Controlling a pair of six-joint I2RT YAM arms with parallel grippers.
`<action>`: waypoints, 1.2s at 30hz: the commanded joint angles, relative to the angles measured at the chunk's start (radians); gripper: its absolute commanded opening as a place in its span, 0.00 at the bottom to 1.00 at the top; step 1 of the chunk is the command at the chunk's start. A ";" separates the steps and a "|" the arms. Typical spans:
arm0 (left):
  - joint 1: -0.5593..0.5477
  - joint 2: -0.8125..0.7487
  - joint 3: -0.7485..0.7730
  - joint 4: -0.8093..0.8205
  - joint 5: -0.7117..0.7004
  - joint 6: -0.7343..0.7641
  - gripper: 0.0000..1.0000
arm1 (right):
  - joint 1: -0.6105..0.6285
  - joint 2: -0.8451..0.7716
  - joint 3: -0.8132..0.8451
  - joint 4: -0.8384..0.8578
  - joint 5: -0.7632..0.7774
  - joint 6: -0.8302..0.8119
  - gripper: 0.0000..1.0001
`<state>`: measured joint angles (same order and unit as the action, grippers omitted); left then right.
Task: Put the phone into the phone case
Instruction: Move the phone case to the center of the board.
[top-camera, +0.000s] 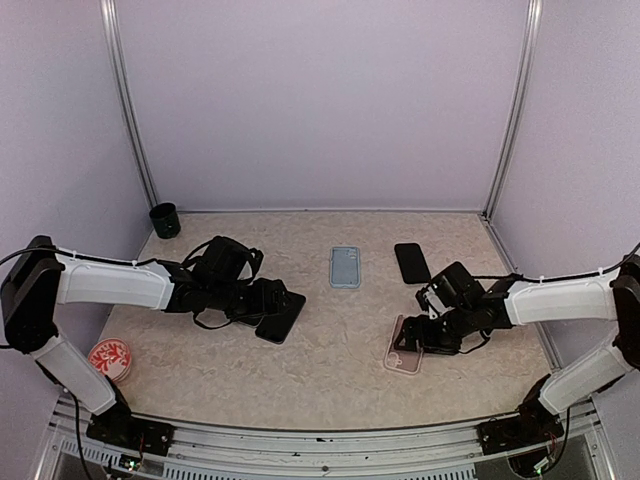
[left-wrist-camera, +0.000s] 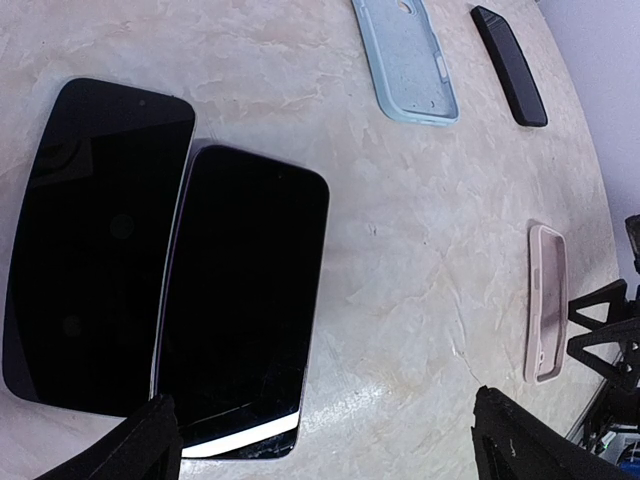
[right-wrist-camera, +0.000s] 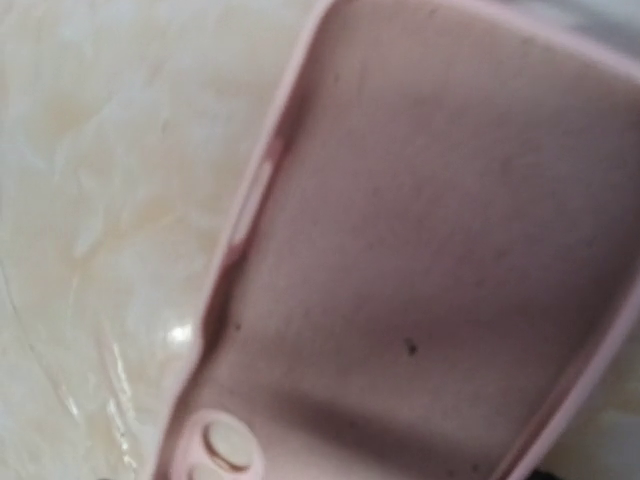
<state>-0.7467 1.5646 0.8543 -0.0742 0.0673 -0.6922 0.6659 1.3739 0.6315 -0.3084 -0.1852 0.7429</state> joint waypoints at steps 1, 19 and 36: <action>-0.003 -0.006 0.015 0.024 0.002 -0.004 0.99 | 0.063 0.056 0.033 0.017 0.011 0.033 0.86; -0.007 -0.032 0.002 0.019 0.002 -0.007 0.99 | 0.285 0.320 0.296 -0.005 -0.004 0.013 0.87; -0.067 0.009 0.049 0.009 -0.012 0.001 0.99 | 0.203 0.316 0.541 -0.235 0.353 -0.320 0.84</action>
<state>-0.8001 1.5585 0.8734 -0.0746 0.0662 -0.6975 0.8894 1.6413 1.1057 -0.4675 0.0269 0.5751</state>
